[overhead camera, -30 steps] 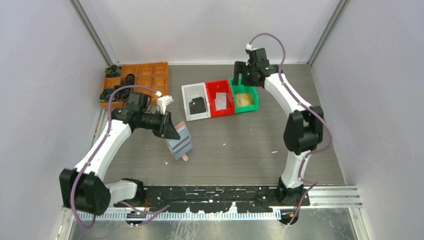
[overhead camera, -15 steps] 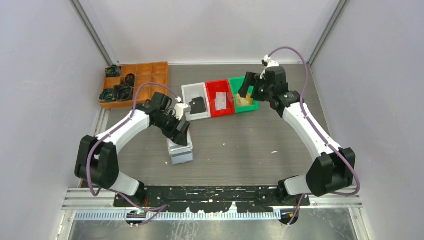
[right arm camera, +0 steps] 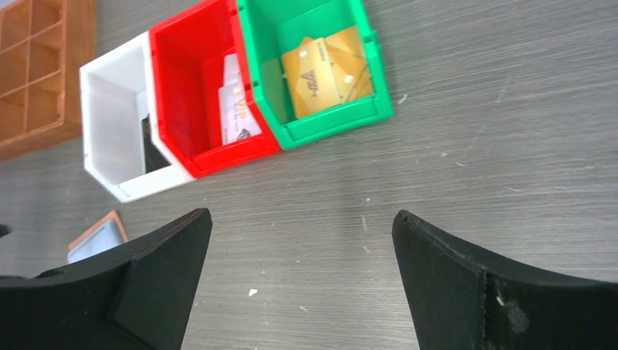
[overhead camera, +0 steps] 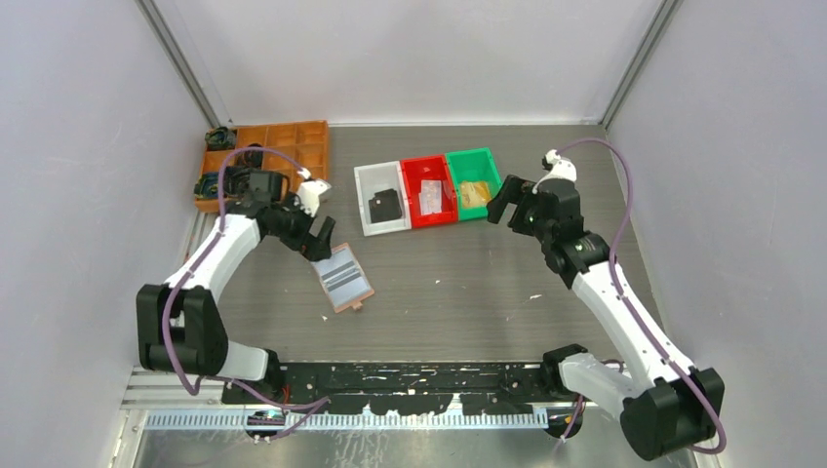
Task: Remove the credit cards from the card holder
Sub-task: Place the card holder at the center of the board, then reset both arms
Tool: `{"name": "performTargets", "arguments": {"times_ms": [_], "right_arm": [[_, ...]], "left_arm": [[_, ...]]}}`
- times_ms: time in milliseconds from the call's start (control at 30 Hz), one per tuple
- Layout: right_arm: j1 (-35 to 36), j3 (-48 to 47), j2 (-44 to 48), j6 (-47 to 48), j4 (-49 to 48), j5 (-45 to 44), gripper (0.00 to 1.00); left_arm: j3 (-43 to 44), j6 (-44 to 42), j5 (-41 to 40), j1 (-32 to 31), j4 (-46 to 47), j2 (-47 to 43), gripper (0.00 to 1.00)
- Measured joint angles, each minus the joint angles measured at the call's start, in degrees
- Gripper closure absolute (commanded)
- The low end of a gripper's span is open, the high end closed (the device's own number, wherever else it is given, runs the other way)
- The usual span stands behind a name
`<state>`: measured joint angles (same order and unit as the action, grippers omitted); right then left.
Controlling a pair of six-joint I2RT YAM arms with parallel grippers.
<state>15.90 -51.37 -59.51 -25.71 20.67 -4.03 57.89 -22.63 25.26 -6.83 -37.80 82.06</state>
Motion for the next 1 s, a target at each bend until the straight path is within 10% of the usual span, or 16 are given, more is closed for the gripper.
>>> {"name": "performTargets", "arguments": {"times_ms": [433,1000], "right_arm": [[-0.76,26.16,10.64,4.13,-20.7,-30.75,0.0],[-7.58,36.28,-22.73,13.62,-69.05,-41.66,0.01]], "left_arm": [[-18.93,14.03,3.17,15.5,21.99,-15.37,0.0],[-40.39,28.98,-7.1,15.52,81.44,1.01,0.0]]}}
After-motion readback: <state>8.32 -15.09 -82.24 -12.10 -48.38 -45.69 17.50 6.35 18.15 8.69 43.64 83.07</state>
